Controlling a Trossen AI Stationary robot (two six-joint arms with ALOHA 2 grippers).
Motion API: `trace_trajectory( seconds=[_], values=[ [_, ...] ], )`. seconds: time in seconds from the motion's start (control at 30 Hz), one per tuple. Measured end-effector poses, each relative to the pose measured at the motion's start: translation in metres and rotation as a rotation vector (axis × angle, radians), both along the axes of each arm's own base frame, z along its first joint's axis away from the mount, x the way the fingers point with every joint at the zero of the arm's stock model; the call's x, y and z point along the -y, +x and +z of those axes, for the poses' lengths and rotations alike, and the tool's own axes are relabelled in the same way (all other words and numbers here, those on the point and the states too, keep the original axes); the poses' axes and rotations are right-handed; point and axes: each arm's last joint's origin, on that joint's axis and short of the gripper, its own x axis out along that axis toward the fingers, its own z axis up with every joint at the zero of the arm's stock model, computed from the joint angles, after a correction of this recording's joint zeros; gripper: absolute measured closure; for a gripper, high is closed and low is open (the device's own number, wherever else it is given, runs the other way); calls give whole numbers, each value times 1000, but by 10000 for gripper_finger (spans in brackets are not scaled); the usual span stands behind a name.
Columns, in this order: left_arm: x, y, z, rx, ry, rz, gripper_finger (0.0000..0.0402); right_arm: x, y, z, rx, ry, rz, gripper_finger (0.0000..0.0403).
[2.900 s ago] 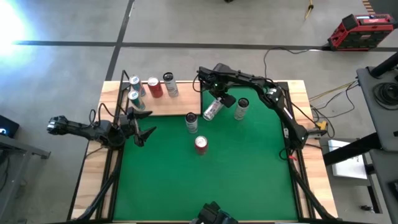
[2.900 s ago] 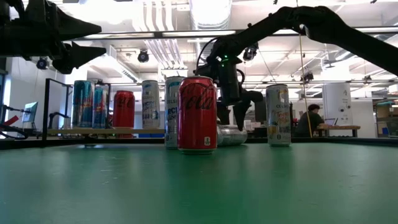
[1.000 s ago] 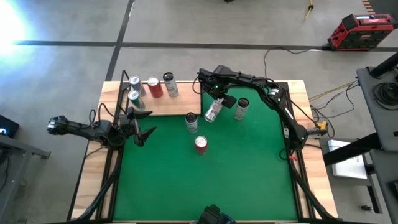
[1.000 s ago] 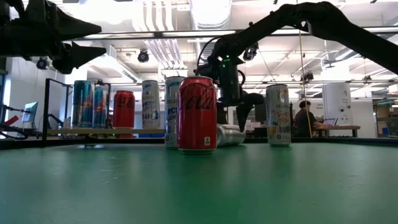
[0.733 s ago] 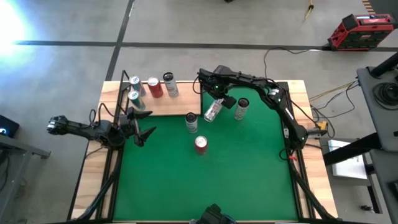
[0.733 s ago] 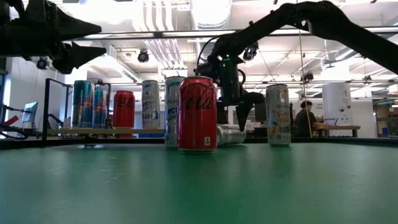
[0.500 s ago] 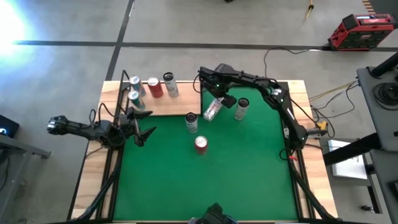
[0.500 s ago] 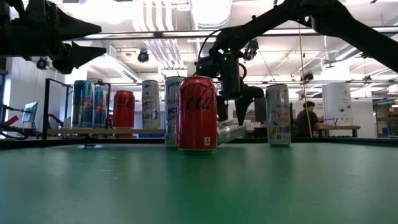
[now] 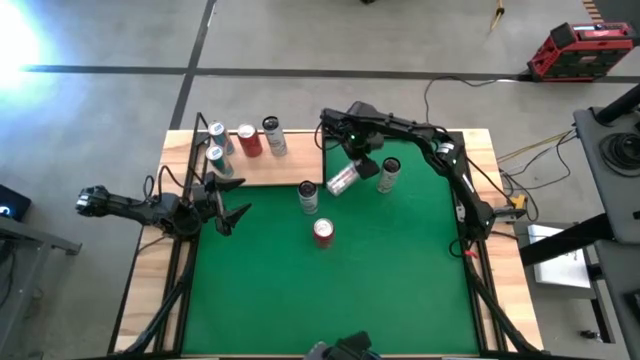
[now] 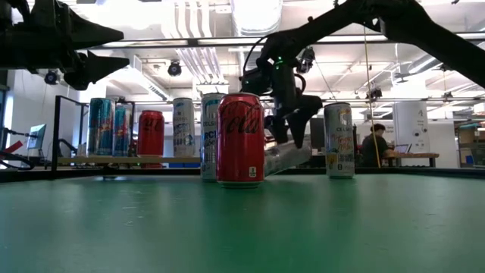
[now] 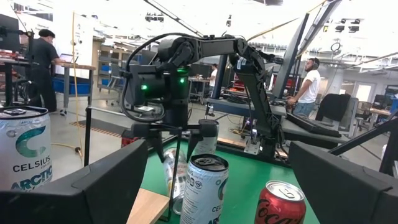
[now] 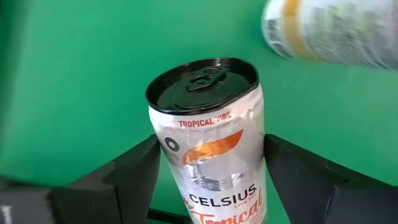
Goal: Place canned beverage on shelf
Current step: Adjust the white yellow soda can on the table
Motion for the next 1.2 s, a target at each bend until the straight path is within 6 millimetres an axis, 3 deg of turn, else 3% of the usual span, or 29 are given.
trace_trajectory(
  seconds=[0.17, 0.87, 1.2],
  values=[
    [0, 0, 0, 0, 0, 0, 27, -2, -2, 1, -21, 11, -97, 135],
    [0, 0, 0, 0, 0, 0, 27, -1, 0, -1, -4, -21, -111, 154],
    [0, 0, 0, 0, 0, 0, 27, 1, -3, -3, -20, -12, -216, 154]
  ],
)
